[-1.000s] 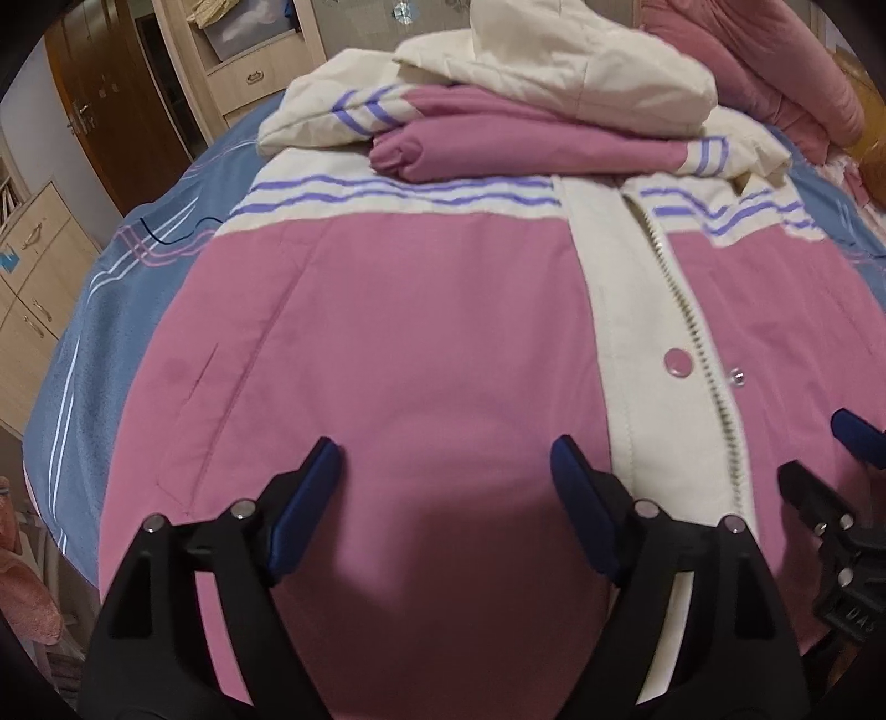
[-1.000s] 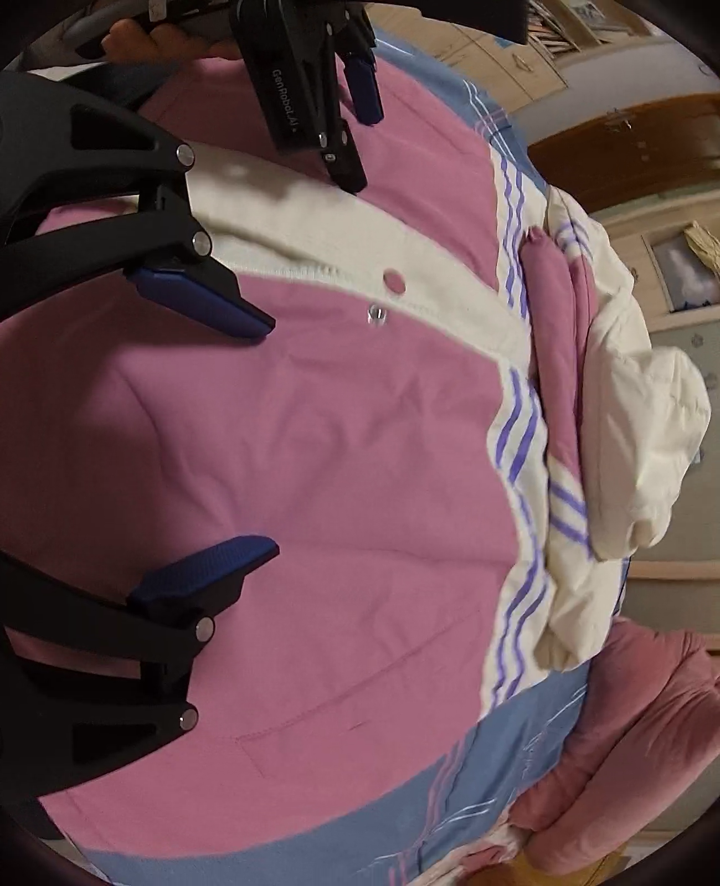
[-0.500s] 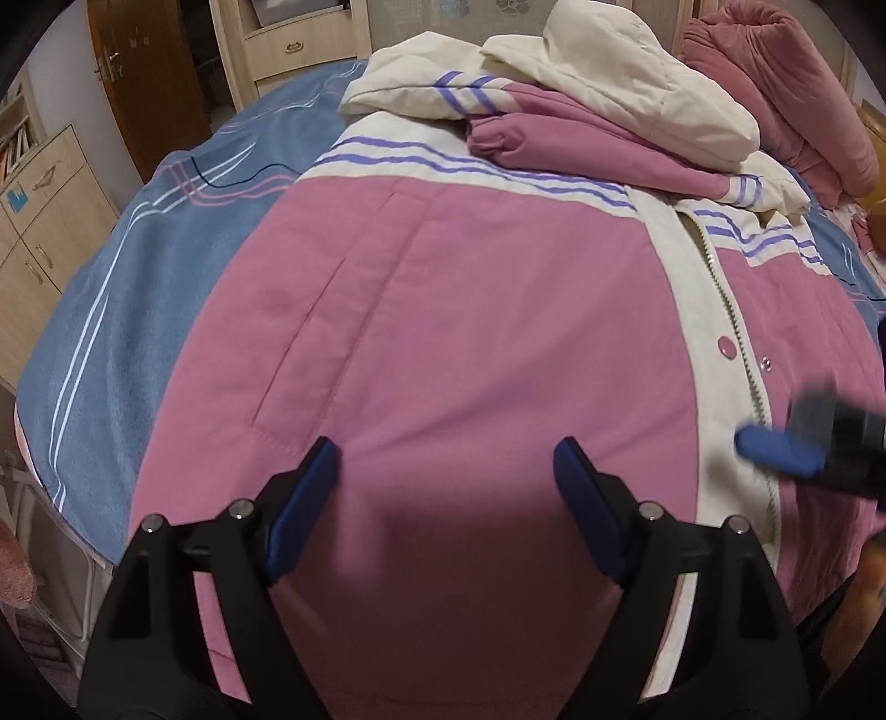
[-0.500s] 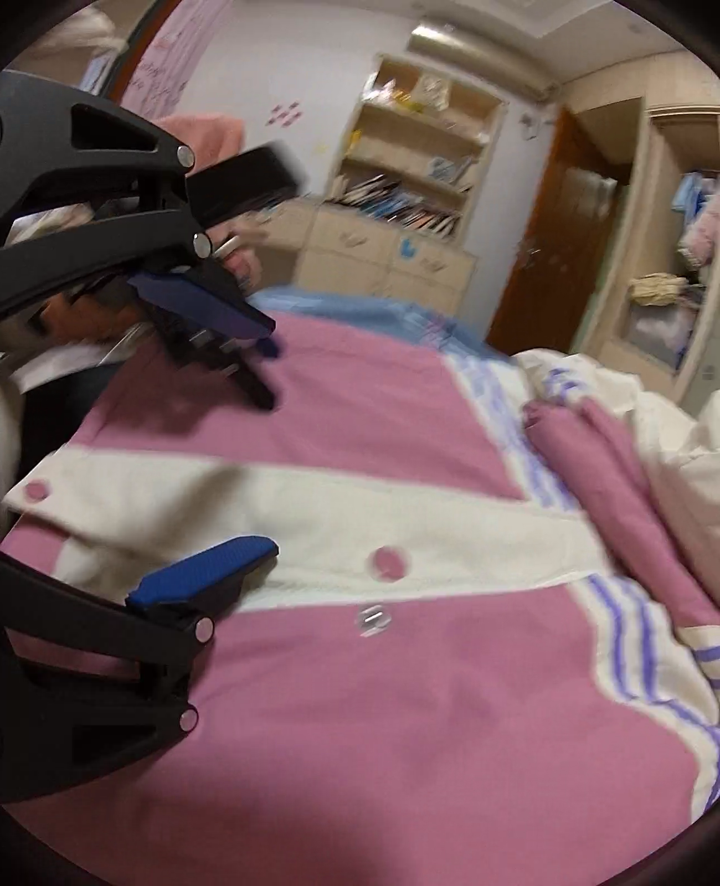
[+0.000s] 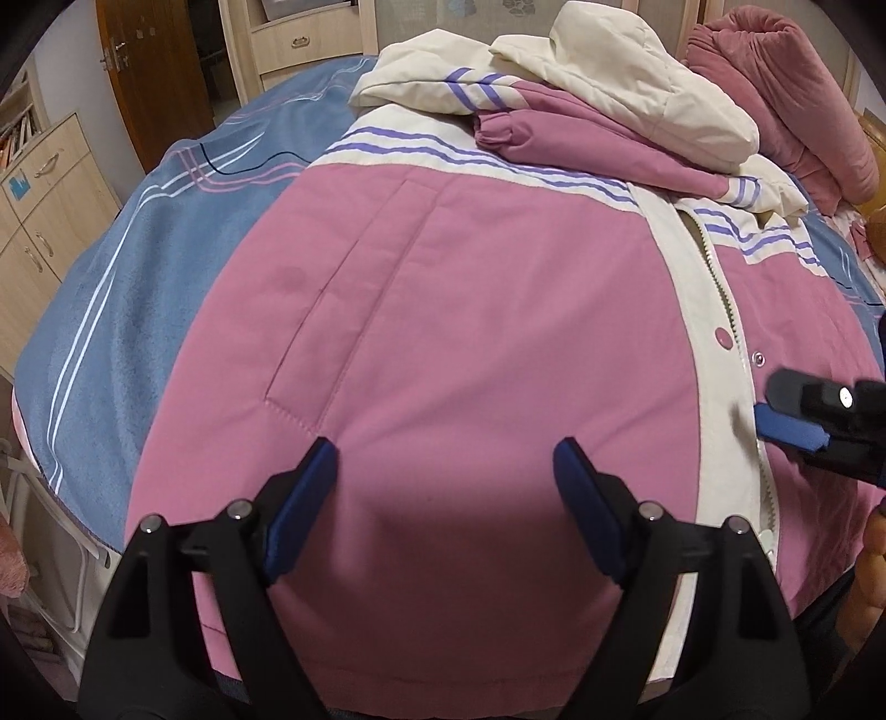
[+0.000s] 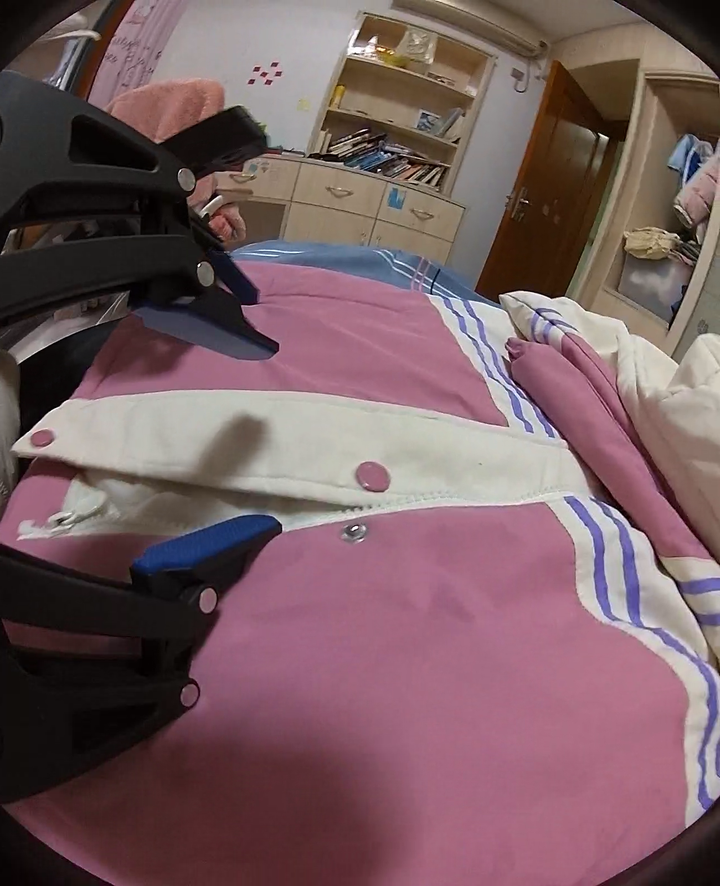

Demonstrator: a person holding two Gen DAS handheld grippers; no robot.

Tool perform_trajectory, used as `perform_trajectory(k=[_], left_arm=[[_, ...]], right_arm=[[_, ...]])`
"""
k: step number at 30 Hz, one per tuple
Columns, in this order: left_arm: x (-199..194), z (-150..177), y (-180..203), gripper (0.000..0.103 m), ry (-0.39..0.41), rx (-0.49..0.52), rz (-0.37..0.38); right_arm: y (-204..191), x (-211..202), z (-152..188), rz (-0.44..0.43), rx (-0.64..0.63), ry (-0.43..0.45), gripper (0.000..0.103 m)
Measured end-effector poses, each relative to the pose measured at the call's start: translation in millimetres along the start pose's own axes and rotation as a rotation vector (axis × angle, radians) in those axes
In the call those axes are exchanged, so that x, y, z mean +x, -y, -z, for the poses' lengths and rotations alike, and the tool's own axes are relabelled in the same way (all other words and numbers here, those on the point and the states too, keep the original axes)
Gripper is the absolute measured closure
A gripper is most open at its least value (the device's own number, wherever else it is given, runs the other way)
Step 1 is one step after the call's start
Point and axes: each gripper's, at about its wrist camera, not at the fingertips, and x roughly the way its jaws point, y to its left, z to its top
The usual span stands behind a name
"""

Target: Fold large clothes

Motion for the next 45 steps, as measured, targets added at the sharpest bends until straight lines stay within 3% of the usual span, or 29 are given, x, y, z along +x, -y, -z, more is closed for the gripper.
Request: perform_trajectory(k=[3,6,8,9,10,11,13,16,18,21,22,26,27,28,30,33,35,37,39,41,43,45], left_arm=[[0,1,-1,0.02,0.001,0.0,0.0],[1,2,-3,0.02,-0.001,-0.008,0.007],[1,3,-4,0.02,-0.001,-0.008,0.006],[1,3,-4,0.02,-0.002,-0.006,0.004],[1,3,-3,0.02,-0.002,-0.006,0.001],[2,3,-3,0.02,-0.003,-0.004,-0.002],[0,3,-1,0.018,0.0,-0.004,0.006],[-2,3,3,0.017,0.004,0.004,0.036],[-3,4,9,0.017,-0.002,0.028,0.034],[1,8,15,0.016,-0.008,0.057,0.01],[3,10,16,0.015,-0.013,0.066,0.001],[2,12,16,0.014,-0.014,0.091,0.0],[0,12,15,0.014,-0.021,0.093,0.008],[-4,11,12,0.014,-0.028,0.086,0.025],[-13,7,4,0.014,-0.026,0.06,0.055],[-30,-2,-7,0.014,0.02,0.025,0.053],[-33,-7,-13,0.014,0.037,0.001,0.043],[-17,-7,-16,0.013,-0.021,-0.006,0.01],[4,0,-18,0.013,-0.093,-0.006,-0.023],[1,2,-19,0.013,-0.072,-0.006,-0.019],[-7,0,-19,0.013,-0.055,-0.007,0.017],[-17,-10,-20,0.013,-0.025,-0.021,0.049]], right_arm=[[-9,9,-9,-0.013,-0.011,0.009,0.039],[-10,1,-10,-0.092,0.007,0.031,0.039],[-13,-5,-10,-0.127,0.008,0.067,0.045],[-15,-8,-11,-0.112,-0.002,0.085,0.06],[-15,-11,-12,-0.096,-0.008,0.097,0.086],[-16,-15,-13,-0.071,-0.01,0.124,0.097],[-22,-26,-12,-0.072,-0.026,0.172,0.099],[-42,-39,-3,0.017,-0.136,0.239,0.1],[-39,-45,2,0.035,-0.138,0.252,0.1],[-2,-39,6,0.077,-0.014,0.191,0.1],[11,-32,9,0.126,0.006,0.161,0.1],[7,-36,20,0.179,-0.073,0.146,0.097],[1,-38,21,0.21,-0.116,0.141,0.088],[-4,-40,22,0.229,-0.138,0.144,0.072],[-15,-52,22,0.285,-0.186,0.211,0.059],[-25,-59,19,0.266,-0.254,0.235,0.059],[-24,-44,18,0.263,-0.267,0.176,0.059],[-17,-14,19,0.341,-0.266,0.07,0.059],[-18,-10,20,0.364,-0.293,0.078,0.059],[-25,-20,11,0.32,-0.301,0.073,0.059],[-32,-36,-4,0.278,-0.291,0.123,0.059],[-45,-56,-40,0.307,-0.299,0.204,0.059]])
